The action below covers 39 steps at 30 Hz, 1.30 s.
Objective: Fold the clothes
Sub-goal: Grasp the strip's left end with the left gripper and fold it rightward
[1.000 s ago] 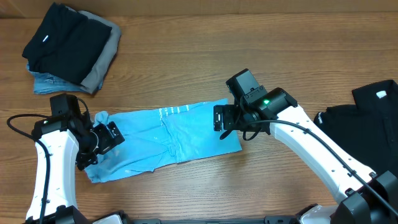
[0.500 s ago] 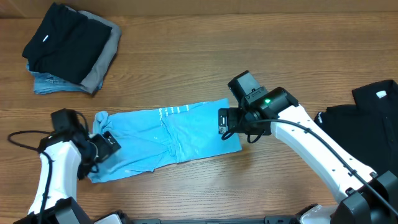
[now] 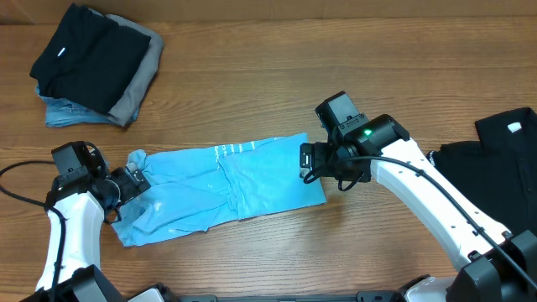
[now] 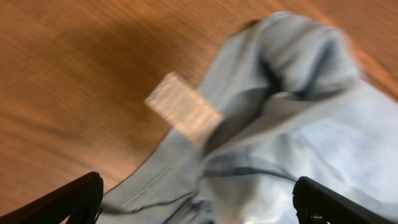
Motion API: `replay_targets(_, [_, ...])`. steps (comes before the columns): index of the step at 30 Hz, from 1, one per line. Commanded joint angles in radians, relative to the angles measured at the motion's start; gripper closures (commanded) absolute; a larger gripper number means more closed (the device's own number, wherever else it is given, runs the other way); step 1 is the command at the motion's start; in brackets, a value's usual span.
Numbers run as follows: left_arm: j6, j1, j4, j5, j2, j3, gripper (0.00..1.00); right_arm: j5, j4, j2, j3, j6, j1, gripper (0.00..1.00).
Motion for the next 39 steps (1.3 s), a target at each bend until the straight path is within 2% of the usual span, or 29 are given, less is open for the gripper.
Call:
replay_targets(1, [0.151,0.025,-0.006,0.097,0.031,0.0,0.0,-0.005,0.004,-0.005,0.013,-0.005,-0.002,0.0])
replay_targets(6, [0.269,0.087,-0.016,0.176,0.177,0.0,0.02,-0.005,0.005,-0.005,0.013,-0.005,-0.002,0.0])
replay_targets(14, [0.363,0.126,0.052,0.314,0.348,0.0,0.05,-0.005,-0.008,-0.005,0.013,-0.004,-0.002,0.0])
replay_targets(17, [0.404,0.119,0.031,0.359,0.421,0.0,0.16,-0.006,-0.002,-0.005,0.013,-0.004,-0.002,0.0])
replay_targets(22, [0.406,0.108,-0.018,0.357,0.503,0.0,0.21,-0.006,0.003,-0.005,0.013,-0.003,-0.002,0.0])
replay_targets(26, [0.381,0.109,-0.081,0.295,0.512,0.0,0.27,-0.006,0.004,-0.005,0.013,-0.003,-0.002,0.0])
replay_targets(29, [0.298,0.11,-0.136,0.206,0.512,0.029,0.23,-0.006,0.003,-0.005,0.013,-0.003,-0.002,0.0])
replay_targets(31, [0.265,0.111,-0.202,0.157,0.512,0.06,0.15,-0.01,0.003,-0.005,0.013,-0.003,-0.002,0.0])
replay_targets(34, [0.263,0.112,-0.224,0.175,0.512,0.079,0.08,-0.01,0.012,-0.005,0.013,0.0,-0.002,0.0])
replay_targets(39, [0.263,0.112,-0.248,0.177,0.512,0.084,0.1,-0.01,0.014,-0.005,0.013,0.001,-0.002,0.0])
